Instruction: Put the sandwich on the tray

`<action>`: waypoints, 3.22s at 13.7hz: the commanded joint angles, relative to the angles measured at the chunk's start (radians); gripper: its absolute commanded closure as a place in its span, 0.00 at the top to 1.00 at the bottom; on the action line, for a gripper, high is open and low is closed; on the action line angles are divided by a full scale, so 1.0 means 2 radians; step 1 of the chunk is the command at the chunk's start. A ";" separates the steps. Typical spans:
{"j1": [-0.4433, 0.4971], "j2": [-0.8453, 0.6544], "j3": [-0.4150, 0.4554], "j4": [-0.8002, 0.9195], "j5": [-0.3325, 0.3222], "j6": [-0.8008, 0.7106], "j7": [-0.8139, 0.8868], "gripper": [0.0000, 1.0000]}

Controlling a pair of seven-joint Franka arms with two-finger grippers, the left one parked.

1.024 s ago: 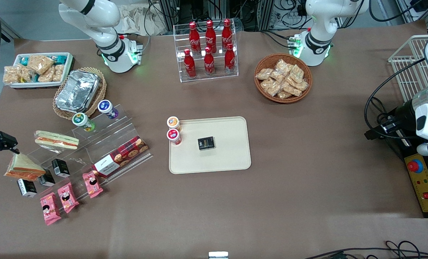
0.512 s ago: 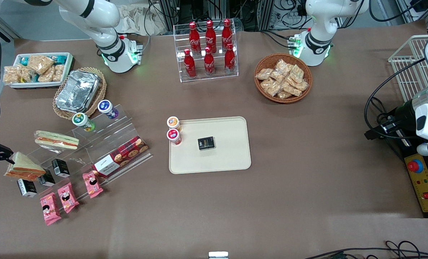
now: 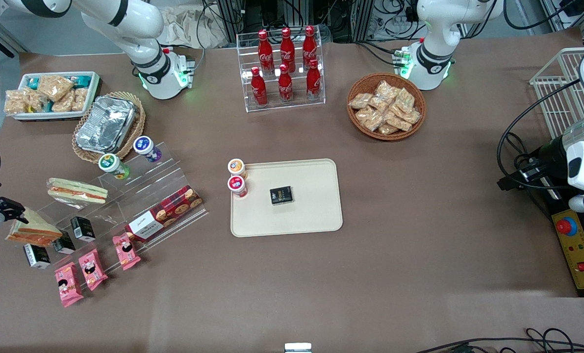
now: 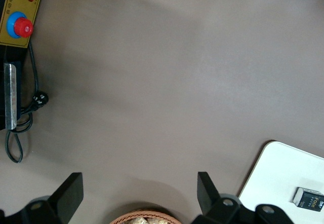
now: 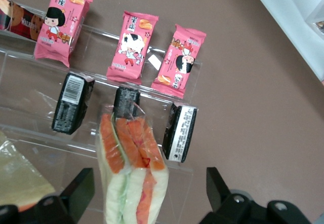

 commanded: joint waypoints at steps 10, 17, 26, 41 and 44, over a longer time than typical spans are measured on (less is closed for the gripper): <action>-0.005 0.005 0.000 0.018 0.025 -0.062 -0.011 0.15; -0.002 -0.006 0.005 0.109 0.021 -0.171 -0.011 0.00; 0.116 -0.083 0.041 0.121 0.024 -0.236 0.077 0.00; 0.405 0.018 0.065 0.114 -0.021 -0.069 0.378 0.00; 0.439 0.057 0.065 0.103 -0.060 0.001 0.375 0.03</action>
